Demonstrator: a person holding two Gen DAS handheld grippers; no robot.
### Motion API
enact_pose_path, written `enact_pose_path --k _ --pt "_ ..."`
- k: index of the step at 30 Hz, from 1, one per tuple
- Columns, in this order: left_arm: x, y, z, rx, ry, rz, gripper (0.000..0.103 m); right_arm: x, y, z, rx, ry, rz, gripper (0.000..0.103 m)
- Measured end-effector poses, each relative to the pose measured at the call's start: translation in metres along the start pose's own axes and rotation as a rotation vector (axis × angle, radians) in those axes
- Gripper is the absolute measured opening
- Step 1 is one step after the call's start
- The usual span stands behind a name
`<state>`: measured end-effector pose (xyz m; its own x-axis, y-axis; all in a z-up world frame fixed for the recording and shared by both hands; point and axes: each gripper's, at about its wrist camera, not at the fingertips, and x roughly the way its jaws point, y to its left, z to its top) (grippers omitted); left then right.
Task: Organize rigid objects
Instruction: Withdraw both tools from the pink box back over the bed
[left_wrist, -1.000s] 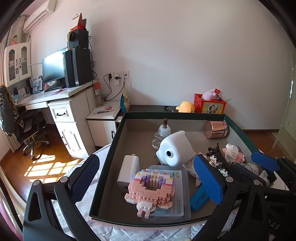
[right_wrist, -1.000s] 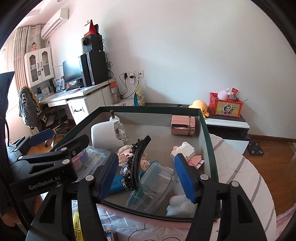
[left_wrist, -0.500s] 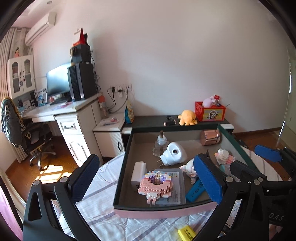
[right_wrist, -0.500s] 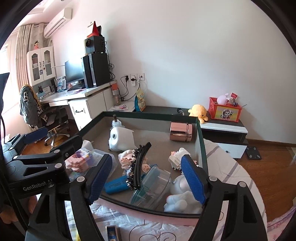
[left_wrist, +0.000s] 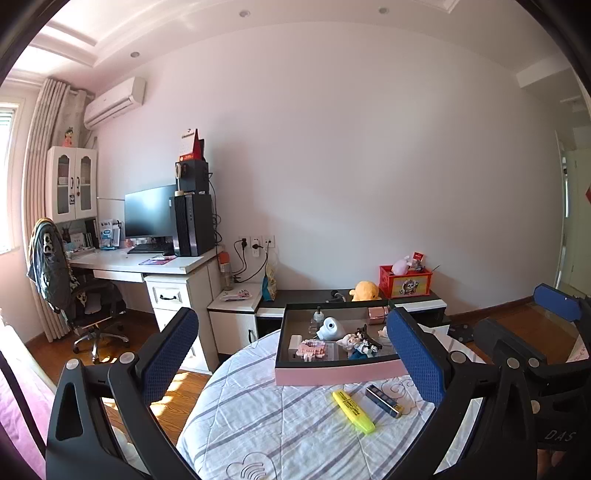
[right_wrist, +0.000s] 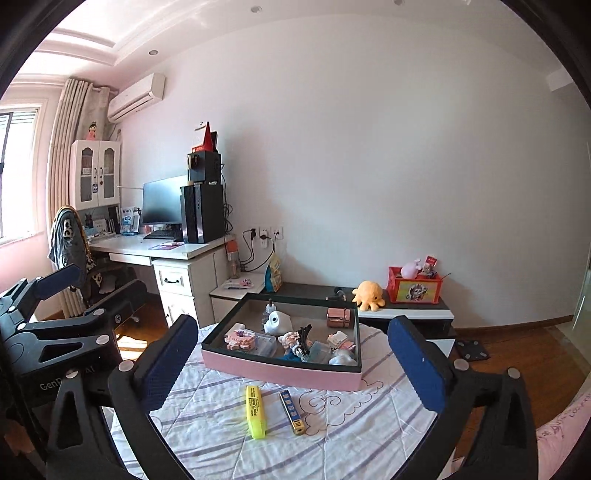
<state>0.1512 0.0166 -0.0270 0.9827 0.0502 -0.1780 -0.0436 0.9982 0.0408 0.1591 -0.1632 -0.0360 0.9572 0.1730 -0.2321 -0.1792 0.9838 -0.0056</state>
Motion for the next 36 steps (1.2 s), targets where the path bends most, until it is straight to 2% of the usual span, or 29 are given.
enact_pose_path --k 8,16,26,33,36 --pt "-0.091 0.013 -0.001 -0.014 -0.060 -0.001 0.103 -0.094 0.022 -0.006 0.016 -0.061 -0.007 0.103" --pt "-0.131 0.016 0.002 0.005 -0.096 0.011 0.103 -0.144 0.037 -0.007 -0.013 -0.108 -0.017 0.103" --pt "-0.131 0.013 0.000 0.011 -0.083 0.019 0.103 -0.147 0.037 -0.008 -0.015 -0.106 -0.019 0.103" --pt "-0.098 0.001 -0.011 0.027 -0.017 0.010 0.103 -0.126 0.027 -0.019 0.004 -0.053 -0.022 0.103" --pt "-0.074 -0.006 -0.021 0.037 0.040 -0.006 0.103 -0.110 0.019 -0.027 0.017 -0.020 -0.023 0.103"
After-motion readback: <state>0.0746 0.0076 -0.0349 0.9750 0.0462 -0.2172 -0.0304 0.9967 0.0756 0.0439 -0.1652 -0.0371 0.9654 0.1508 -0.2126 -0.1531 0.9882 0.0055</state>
